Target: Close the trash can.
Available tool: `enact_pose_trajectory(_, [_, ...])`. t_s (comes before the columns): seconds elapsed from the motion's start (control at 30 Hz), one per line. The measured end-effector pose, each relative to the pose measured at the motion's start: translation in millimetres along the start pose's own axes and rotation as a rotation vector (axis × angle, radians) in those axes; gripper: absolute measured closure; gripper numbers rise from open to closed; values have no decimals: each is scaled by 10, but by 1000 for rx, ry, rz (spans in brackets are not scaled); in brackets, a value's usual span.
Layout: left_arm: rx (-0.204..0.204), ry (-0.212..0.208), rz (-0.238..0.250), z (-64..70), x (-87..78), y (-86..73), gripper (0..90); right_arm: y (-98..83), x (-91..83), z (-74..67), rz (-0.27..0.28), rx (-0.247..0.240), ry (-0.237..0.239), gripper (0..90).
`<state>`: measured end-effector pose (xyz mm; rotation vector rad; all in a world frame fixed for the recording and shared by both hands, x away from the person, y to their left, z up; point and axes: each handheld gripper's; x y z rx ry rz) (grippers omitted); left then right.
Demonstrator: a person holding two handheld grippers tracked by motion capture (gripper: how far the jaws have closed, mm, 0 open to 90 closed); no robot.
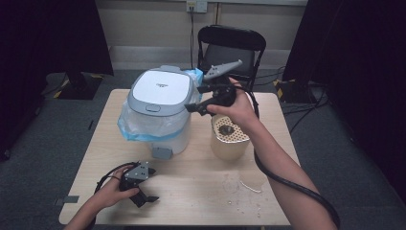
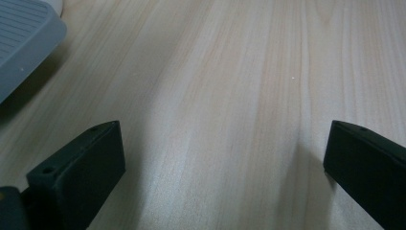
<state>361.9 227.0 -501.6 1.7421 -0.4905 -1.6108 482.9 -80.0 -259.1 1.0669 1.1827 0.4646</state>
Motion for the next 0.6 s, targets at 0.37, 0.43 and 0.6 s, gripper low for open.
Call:
enact_pose_trajectory(0.37, [-2, 3, 12, 2, 9, -5, 0, -720, -212, -438, -77, -11, -24, 146])
enact_pose_trajectory(0.43, [0, 7, 2, 2, 3, -1, 0, -867, -184, -525, -96, -9, -14, 148])
enact_pose_trajectory(0.6, [-7, 1, 1, 6, 5, -4, 0, -1191, -57, -674, -106, 2, 23, 148])
Point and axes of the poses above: each handheld gripper's, and its own axes: x roughly forward along the jaws, y roughly out of its top, z roughly to its right, and after that the axes turned 1 degree about -y, right-handed
